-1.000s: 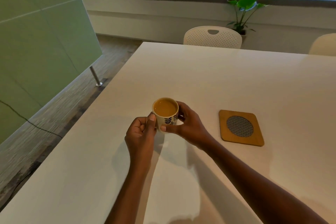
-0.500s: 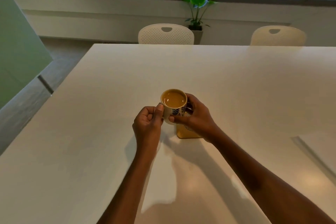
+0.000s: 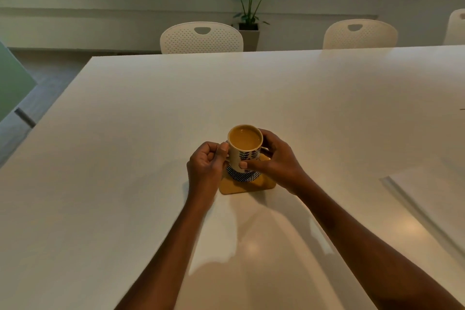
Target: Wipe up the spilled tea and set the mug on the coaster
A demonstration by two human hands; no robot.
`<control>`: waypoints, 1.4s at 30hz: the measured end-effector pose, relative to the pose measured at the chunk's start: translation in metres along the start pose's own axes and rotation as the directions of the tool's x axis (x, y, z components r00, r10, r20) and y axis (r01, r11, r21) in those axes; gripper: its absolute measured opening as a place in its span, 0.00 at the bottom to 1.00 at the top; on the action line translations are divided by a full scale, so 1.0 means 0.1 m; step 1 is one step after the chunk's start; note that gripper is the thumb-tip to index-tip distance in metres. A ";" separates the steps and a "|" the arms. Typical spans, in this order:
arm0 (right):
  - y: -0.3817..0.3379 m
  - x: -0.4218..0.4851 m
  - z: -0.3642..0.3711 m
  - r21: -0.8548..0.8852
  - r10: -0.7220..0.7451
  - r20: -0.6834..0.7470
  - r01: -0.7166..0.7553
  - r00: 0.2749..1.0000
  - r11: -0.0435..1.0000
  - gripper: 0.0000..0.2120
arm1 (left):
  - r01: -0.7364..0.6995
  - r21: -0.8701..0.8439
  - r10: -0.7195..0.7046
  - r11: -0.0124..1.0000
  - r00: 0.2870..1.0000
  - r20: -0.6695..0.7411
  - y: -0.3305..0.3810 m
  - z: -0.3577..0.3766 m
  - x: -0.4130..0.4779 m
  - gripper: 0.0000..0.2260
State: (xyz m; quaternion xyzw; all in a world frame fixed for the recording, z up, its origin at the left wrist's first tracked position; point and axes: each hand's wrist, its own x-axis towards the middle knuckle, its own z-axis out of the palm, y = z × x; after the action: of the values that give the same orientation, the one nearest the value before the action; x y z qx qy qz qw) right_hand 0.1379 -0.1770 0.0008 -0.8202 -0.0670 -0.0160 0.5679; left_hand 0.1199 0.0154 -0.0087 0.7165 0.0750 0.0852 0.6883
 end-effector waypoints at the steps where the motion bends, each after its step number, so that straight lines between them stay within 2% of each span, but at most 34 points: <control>1: 0.03 0.00 0.00 0.004 0.001 -0.008 -0.001 1.000 1.000 0.42 | -0.003 0.001 0.003 1.000 1.000 0.007 -0.03 0.01 0.02 0.17; 12: 0.25 -0.01 0.08 0.025 0.002 -0.081 0.000 0.997 1.000 0.40 | 0.023 -0.087 -0.018 0.996 0.998 0.059 -0.22 0.03 0.13 0.16; 29: 0.34 -0.02 0.15 0.026 -0.014 -0.110 0.017 0.994 1.000 0.41 | 0.030 -0.046 -0.025 0.998 0.995 0.094 -0.30 0.00 0.15 0.09; 35: 0.36 -0.03 0.16 0.006 -0.012 -0.122 0.012 0.992 1.000 0.41 | 0.033 -0.042 -0.028 0.999 0.995 0.096 -0.29 -0.02 0.15 0.10; 39: 0.35 -0.06 0.14 -0.011 -0.015 -0.103 0.014 0.995 1.000 0.41 | 0.038 -0.049 -0.033 0.998 0.994 0.101 -0.30 -0.03 0.15 0.15; 42: 0.35 -0.09 0.11 -0.012 0.006 -0.031 -0.006 1.000 1.000 0.45 | 0.044 -0.030 -0.042 0.999 0.998 0.052 -0.29 -0.02 0.10 0.15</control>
State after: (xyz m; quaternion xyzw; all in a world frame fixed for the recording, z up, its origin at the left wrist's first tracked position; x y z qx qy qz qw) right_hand 0.1331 -0.1794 -0.0365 -0.8234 -0.0556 -0.0273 0.5640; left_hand 0.1290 0.0208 -0.0373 0.7057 0.0715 0.0531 0.7028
